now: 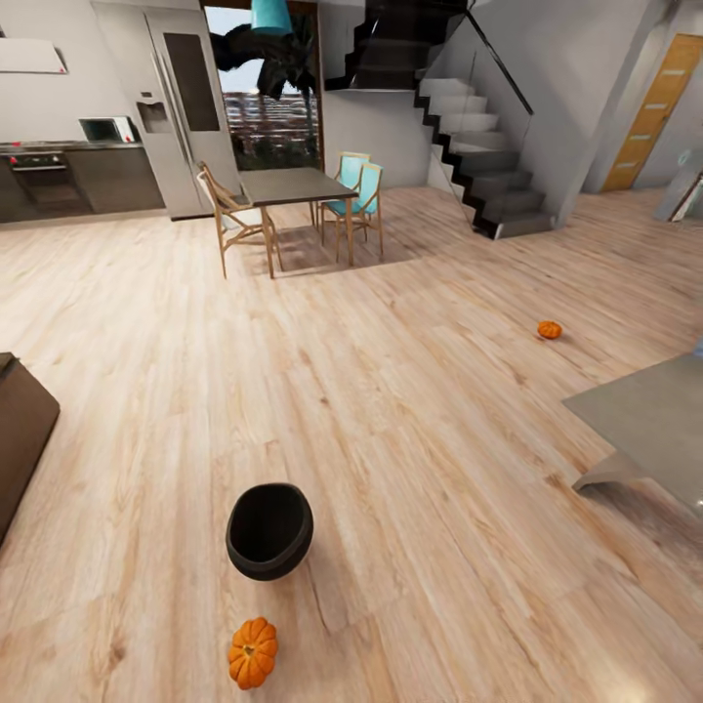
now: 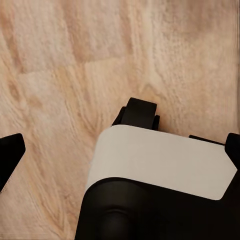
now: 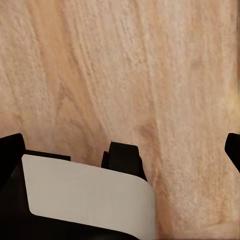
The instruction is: Place each of the two pumpkins and all three candles from the living room inside a cabinet in the living room (use any cabinet), then make sure every cabinet is closed, and position the cauldron so it is next to a table in the living room.
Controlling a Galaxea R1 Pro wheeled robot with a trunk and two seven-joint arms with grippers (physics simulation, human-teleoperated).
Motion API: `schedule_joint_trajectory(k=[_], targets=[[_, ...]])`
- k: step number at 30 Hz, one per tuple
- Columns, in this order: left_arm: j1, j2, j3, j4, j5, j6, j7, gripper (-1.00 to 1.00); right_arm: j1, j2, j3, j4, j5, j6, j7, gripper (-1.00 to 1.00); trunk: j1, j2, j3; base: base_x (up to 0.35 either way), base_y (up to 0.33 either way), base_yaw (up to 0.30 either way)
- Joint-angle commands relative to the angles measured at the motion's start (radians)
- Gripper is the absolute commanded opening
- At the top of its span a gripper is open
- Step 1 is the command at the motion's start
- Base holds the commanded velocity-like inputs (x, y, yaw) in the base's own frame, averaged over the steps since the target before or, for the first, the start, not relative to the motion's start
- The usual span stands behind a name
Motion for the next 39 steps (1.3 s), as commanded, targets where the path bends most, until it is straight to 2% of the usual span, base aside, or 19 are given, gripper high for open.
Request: schedule_joint_trajectory(k=[1,20,39], targets=[[0.001,0.0,0.0,0.0,0.0,0.0,0.0,1.0,0.0,0.0,0.0,0.0,0.0,0.0,0.0,1.0,0.0,0.0,0.0,0.0,0.0,-0.286],[0.0,0.0,0.0,0.0,0.0,0.0,0.0,1.0,0.0,-0.001,0.0,0.001,-0.001,0.001,-0.001,1.0,0.0,0.0,-0.002,0.0,0.0,-0.284],[0.0,0.0,0.0,0.0,0.0,0.0,0.0,1.0,0.0,-0.002,-0.001,0.002,-0.001,0.003,-0.008,1.0,0.0,0.0,-0.023,0.0,0.0,-0.187]])
